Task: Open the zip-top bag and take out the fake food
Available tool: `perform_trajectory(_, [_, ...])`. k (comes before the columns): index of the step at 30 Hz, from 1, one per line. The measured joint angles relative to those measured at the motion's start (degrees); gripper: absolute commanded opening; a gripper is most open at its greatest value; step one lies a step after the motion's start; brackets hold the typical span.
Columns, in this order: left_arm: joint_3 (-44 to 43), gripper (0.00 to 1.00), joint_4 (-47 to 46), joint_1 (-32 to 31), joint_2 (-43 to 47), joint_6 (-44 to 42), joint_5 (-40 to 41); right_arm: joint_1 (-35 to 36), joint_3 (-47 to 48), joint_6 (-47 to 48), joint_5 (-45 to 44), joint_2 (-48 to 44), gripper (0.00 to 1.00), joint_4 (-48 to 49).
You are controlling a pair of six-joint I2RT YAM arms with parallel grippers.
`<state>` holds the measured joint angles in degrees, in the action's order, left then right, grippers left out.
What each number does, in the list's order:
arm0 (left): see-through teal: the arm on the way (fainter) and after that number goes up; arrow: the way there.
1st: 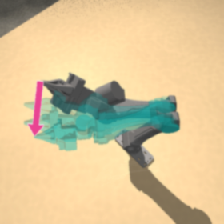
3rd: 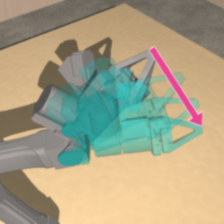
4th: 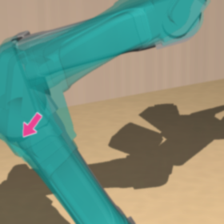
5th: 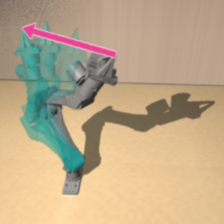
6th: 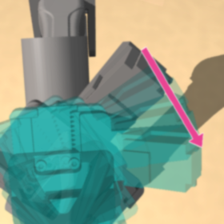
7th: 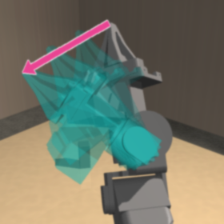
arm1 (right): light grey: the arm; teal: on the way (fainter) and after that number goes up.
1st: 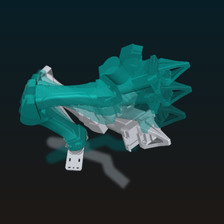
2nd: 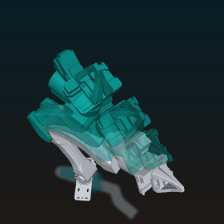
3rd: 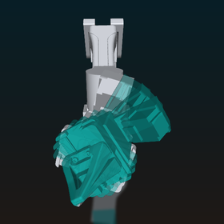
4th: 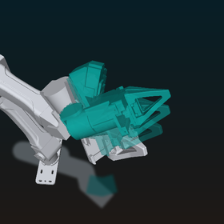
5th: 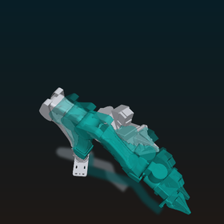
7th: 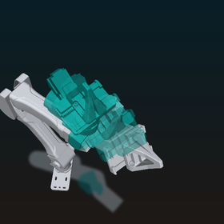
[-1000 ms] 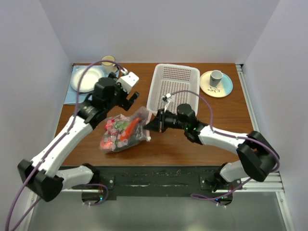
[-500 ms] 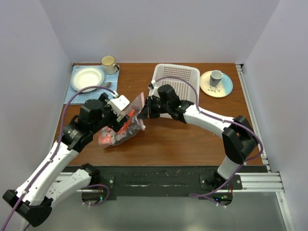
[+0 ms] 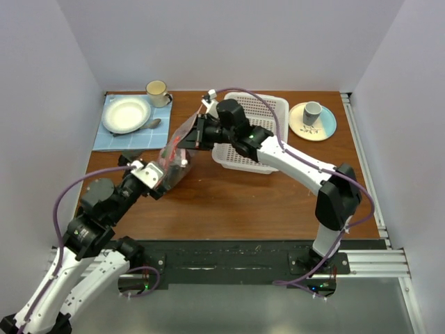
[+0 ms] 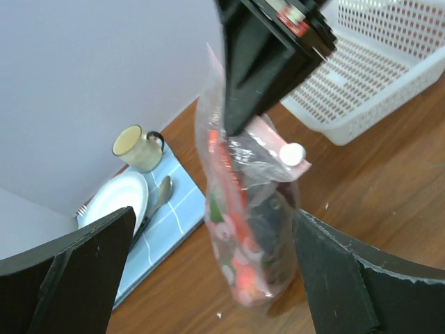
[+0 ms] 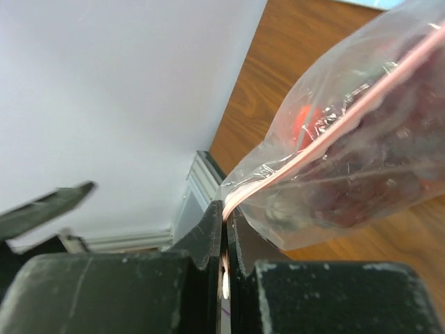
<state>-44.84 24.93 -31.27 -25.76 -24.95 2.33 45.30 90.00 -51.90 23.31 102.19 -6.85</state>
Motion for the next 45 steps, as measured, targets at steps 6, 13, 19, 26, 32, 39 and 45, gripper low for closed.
perform_trajectory(6, [13.6, 1.00, -5.6, 0.0, 6.1, -3.9, 0.4, 2.5, 5.0, -2.9, -0.2, 4.0, 0.00, -1.3])
perform_trajectory(13, [24.6, 1.00, -15.8, 0.0, 13.2, -10.0, 4.1, 2.9, 9.8, -4.1, -0.3, 4.5, 0.00, -4.6])
perform_trajectory(19, [25.3, 1.00, -27.3, 0.0, 9.6, -12.5, 7.4, 2.7, 10.6, -4.8, -0.1, 4.5, 0.00, -7.5])
perform_trajectory(26, [24.9, 0.64, -33.5, 0.0, 1.9, -11.5, 7.2, 2.7, 11.1, -5.9, 0.4, 4.5, 0.00, -8.6])
perform_trajectory(32, [22.5, 0.31, -33.5, 0.0, -2.6, -9.8, 6.7, 2.7, 11.1, -6.1, 0.7, 4.5, 0.00, -8.5])
perform_trajectory(39, [16.8, 0.00, -31.7, 0.0, -5.4, -7.2, 7.2, 2.4, 11.1, -5.7, 0.9, 4.3, 0.02, -8.1])
perform_trajectory(45, [4.7, 0.00, -20.7, 0.0, -8.5, -3.7, 5.8, 2.7, 8.8, 3.2, -0.8, 0.0, 0.61, -9.8])
